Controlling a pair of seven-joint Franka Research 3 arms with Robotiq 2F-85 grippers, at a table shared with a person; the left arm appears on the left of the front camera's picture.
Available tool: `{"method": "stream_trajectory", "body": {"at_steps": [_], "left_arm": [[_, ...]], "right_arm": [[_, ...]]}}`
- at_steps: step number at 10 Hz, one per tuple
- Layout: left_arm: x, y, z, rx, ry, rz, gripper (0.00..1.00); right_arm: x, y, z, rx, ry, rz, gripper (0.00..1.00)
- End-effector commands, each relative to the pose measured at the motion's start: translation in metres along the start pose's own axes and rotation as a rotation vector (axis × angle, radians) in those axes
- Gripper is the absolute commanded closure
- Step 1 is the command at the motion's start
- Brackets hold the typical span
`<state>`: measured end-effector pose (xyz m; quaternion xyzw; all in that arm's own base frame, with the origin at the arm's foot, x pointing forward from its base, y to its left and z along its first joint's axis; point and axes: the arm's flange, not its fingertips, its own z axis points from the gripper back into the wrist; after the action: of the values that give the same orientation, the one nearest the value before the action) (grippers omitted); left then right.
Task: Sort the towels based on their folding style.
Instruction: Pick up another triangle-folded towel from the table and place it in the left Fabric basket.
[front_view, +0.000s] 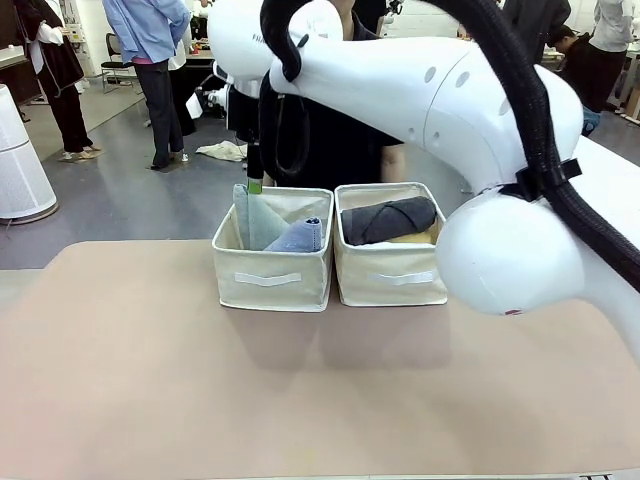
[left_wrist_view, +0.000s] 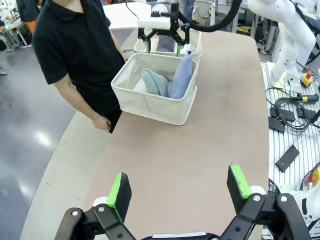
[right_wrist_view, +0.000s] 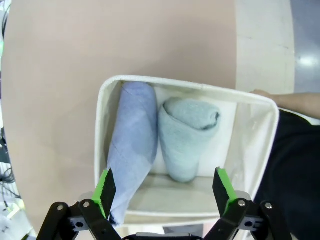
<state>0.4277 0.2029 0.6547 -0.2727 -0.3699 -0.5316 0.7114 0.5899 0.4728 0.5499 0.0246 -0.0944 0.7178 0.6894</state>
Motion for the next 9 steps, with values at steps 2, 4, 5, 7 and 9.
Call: {"method": "stream_trajectory", "body": {"at_steps": [2,4,5,7,9], "left_arm": [[0.0,-0.003,0.001,-0.001,-0.009,-0.008,0.0],[0.0,-0.003,0.001,-0.001,-0.009,-0.008,0.0],[0.0,-0.003,0.001,-0.001,-0.009,-0.008,0.0],[0.0,-0.003,0.001,-0.001,-0.009,-0.008,0.0],[0.0,-0.003,0.001,-0.001,-0.009,-0.008,0.0]], "right_arm": [[-0.024,0.029,0.029,0.047,0.045,-0.097,0.0],[-0.065,0.077,0.04,0.05,0.055,-0.171,0.0],[-0.085,0.098,0.043,0.044,0.055,-0.211,0.0],[-0.119,0.134,0.048,0.018,0.043,-0.28,0.0],[-0.149,0.161,0.043,0.023,0.021,-0.339,0.0]]}}
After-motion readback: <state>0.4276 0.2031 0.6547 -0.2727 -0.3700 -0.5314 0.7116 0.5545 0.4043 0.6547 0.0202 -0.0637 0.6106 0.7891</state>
